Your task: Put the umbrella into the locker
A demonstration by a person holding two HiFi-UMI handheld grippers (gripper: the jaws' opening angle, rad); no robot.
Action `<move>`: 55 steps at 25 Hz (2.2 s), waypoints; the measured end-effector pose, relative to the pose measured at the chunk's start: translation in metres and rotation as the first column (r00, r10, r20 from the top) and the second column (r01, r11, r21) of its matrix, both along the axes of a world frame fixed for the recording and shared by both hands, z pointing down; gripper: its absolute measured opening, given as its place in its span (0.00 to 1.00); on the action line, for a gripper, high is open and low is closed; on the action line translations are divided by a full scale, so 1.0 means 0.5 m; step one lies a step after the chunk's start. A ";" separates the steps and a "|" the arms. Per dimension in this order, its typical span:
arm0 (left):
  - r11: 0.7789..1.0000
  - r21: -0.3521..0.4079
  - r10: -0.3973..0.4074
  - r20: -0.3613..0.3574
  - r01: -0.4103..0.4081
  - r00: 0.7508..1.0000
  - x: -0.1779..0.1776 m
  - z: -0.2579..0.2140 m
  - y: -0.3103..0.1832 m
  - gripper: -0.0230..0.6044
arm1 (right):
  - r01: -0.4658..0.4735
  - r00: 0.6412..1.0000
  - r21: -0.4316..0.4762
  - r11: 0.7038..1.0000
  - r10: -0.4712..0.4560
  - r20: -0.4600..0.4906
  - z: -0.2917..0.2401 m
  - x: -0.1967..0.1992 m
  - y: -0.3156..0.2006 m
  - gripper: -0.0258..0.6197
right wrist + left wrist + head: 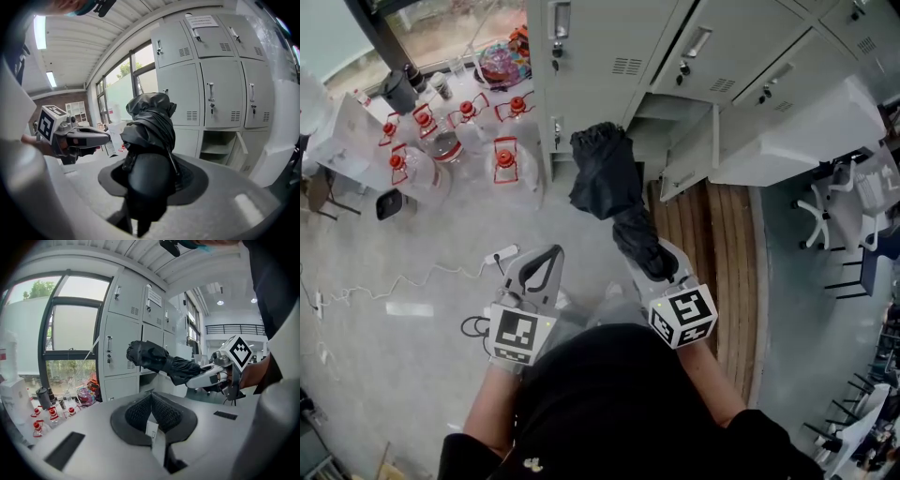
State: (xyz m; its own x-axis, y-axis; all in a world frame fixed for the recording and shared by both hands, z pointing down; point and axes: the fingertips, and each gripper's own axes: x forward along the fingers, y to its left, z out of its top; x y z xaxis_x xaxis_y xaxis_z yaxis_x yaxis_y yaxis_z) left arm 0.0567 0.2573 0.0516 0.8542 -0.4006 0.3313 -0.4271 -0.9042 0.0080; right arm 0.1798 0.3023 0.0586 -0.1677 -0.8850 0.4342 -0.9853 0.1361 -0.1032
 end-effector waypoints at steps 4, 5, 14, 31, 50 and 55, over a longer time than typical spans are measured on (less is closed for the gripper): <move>1.000 -0.020 0.004 -0.003 -0.004 1.000 -0.034 0.018 -0.010 0.05 | -0.034 0.999 -0.026 0.999 0.035 0.021 0.013 -0.013 0.004 0.31; 1.000 -0.024 0.002 -0.004 -0.003 1.000 -0.040 0.022 -0.014 0.05 | -0.042 0.999 -0.033 0.999 0.043 0.024 0.018 -0.014 0.005 0.31; 0.999 -0.043 -0.031 0.021 0.032 0.999 -0.043 0.048 -0.062 0.05 | -0.040 0.997 -0.075 0.996 0.045 0.064 0.056 0.000 -0.047 0.31; 0.963 -0.050 -0.261 0.083 0.265 0.962 0.085 0.072 -0.256 0.05 | 0.232 0.969 -0.144 0.962 -0.216 0.117 0.144 0.131 -0.296 0.31; 0.825 -0.160 -0.520 0.162 0.542 0.839 -0.043 0.166 -0.240 0.05 | 0.477 0.879 -0.289 0.830 -0.450 0.156 0.272 0.055 -0.377 0.31; 0.820 -0.194 -0.513 0.169 0.539 0.842 -0.099 0.191 -0.238 0.05 | 0.465 0.885 -0.329 0.822 -0.438 0.157 0.302 0.004 -0.366 0.31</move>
